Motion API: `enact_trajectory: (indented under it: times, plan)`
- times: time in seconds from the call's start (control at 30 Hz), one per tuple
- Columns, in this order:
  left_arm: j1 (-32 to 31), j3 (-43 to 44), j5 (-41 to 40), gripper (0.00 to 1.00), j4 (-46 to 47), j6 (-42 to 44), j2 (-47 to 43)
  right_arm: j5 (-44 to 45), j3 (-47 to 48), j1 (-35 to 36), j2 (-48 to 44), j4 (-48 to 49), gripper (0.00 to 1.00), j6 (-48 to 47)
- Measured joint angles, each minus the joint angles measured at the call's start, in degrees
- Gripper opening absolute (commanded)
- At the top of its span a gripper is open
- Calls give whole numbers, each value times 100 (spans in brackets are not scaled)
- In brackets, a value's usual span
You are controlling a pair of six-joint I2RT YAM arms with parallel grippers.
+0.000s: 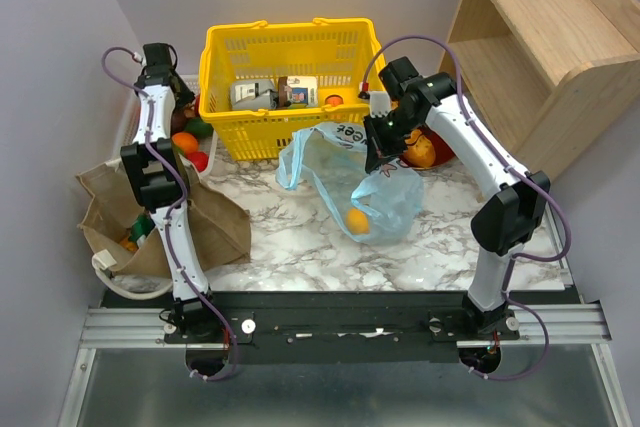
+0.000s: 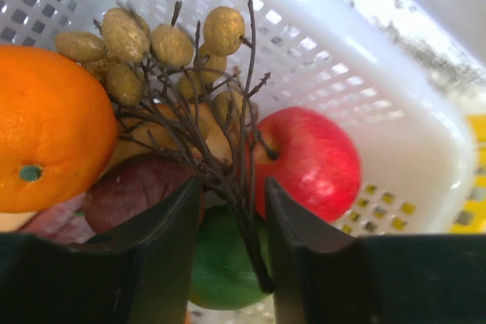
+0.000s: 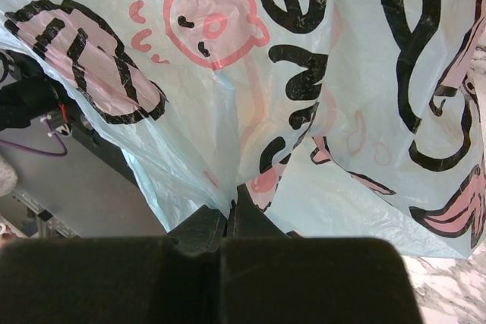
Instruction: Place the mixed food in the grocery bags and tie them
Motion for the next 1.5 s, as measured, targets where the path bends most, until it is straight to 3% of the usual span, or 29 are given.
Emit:
enact_trajectory:
  times: [0.13, 0.27, 0.47, 0.7, 0.97, 1.13, 1.2, 1.37, 1.5]
  plan:
    - [0, -179, 42, 9, 90, 28, 13, 0, 0, -11, 0, -15, 1, -2]
    - [0, -553, 50, 0, 221, 35, -179, 0, 0, -15, 0, -33, 1, -2]
    - [0, -1311, 42, 0, 518, 101, -1104, 0, -4, -15, -2, -35, 1, 0]
    - [0, -2527, 289, 0, 1502, 389, -3206, 2, -105, -15, -15, -33, 1, 0]
    - [0, -3272, 527, 0, 2011, 570, -4824, 20, -94, -15, -111, 24, 1, 55]
    - [-133, -4124, 1375, 0, 2111, 673, -6087, 160, -94, -15, -319, 315, 1, 120]
    - [-442, -4258, 1827, 0, 2133, 758, -6457, 247, -105, -15, -492, 501, 1, 157]
    - [-2459, -5058, 2824, 0, 2236, 914, -7587, 455, -651, -15, -1106, 1248, 1, 236]
    - [-3738, -6437, 3254, 0, 2363, 935, -8470, 741, -1506, -15, -1508, 1965, 1, 256]
